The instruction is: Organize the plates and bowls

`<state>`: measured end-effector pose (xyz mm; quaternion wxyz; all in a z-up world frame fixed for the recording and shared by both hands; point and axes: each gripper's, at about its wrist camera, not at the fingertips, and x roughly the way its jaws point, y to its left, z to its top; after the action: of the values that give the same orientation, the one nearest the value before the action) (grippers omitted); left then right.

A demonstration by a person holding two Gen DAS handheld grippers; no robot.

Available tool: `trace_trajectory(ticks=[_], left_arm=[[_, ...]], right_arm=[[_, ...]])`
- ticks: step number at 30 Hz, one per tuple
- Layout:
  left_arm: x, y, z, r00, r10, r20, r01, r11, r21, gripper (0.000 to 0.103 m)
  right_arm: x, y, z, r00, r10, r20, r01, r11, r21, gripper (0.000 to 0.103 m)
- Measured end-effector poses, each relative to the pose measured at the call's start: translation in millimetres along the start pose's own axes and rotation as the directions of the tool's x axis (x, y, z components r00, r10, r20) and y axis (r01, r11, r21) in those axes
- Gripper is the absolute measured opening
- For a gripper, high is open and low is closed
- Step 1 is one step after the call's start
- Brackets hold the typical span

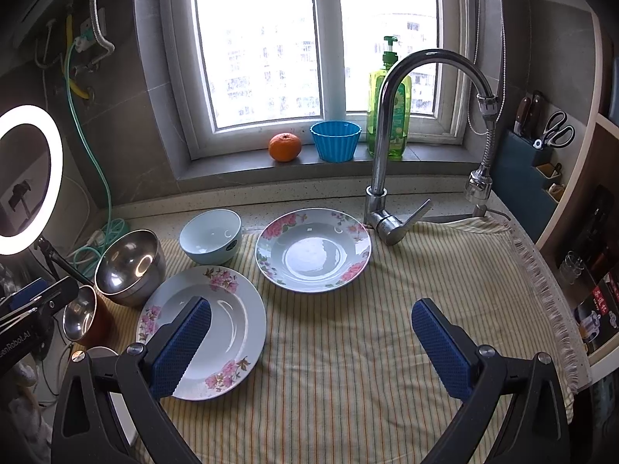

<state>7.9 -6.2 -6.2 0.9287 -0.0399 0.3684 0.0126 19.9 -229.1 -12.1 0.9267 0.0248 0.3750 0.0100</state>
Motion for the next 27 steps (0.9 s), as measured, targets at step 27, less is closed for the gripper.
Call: trace_trajectory(ticks=[27], left_arm=[[8.2, 2.0, -0.2, 1.000, 0.002, -0.018, -0.003, 1.000, -0.015, 0.073]], right_arm=[[11.6, 2.9, -2.5, 0.999, 0.020, -0.027, -0.020, 1.000, -0.001, 0.102]])
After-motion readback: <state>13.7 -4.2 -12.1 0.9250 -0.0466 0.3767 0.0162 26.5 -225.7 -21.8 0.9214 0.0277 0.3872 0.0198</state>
